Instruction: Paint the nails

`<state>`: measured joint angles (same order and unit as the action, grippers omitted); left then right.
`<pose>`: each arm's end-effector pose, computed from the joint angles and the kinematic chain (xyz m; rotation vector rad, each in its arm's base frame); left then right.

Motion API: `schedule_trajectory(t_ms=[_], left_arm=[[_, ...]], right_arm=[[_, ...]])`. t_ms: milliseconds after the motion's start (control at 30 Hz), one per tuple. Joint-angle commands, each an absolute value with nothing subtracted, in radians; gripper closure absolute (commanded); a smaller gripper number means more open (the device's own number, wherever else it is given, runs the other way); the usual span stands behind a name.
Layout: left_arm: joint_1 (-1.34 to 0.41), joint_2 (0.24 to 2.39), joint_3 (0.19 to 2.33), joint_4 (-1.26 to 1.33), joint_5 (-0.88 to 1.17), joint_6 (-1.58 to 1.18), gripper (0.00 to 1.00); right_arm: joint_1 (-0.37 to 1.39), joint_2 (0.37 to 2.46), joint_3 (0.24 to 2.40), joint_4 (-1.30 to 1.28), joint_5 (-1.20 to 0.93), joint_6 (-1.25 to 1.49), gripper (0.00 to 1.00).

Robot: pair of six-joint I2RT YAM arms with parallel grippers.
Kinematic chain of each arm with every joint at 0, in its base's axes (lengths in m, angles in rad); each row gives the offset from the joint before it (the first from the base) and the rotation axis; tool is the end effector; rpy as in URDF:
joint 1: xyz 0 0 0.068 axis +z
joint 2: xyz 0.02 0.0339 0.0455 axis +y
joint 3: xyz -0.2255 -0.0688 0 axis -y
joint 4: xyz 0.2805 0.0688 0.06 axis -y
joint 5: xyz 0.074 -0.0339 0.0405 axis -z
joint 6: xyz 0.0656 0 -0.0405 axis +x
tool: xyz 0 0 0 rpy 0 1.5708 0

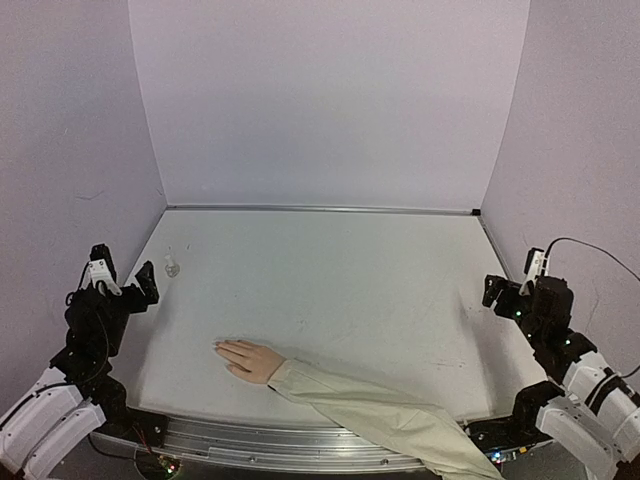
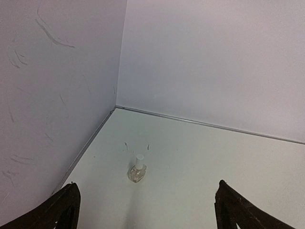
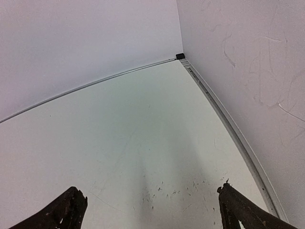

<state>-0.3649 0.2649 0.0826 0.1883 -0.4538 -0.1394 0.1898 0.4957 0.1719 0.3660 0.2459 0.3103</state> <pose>0.2177 -0.0524 0.1815 -0.1804 1.5551 -0.0418 0.2428 0.0304 0.1942 0.2873 1.5064 0.2105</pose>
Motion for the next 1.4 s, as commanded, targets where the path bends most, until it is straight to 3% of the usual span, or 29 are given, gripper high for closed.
schedule_trajectory(t_ms=[0, 500, 967, 1367], left_arm=[[-0.296, 0.408, 0.221, 0.135, -0.383, -0.182, 0.01], [-0.106, 1.076, 0.791, -0.239, -0.157, -0.289, 0.01], [-0.071, 1.642, 1.254, -0.525, -0.094, -0.28, 0.2], [-0.067, 1.876, 1.393, -0.62, -0.119, -0.262, 0.34]], right_arm=[[0.151, 0.638, 0.313, 0.377, 0.236, 0.298, 0.02], [0.048, 1.031, 0.689, 0.362, -0.01, 0.26, 0.02], [0.028, 1.085, 0.775, 0.37, -0.217, 0.232, 0.02], [0.026, 1.081, 0.794, 0.368, -0.271, 0.224, 0.02]])
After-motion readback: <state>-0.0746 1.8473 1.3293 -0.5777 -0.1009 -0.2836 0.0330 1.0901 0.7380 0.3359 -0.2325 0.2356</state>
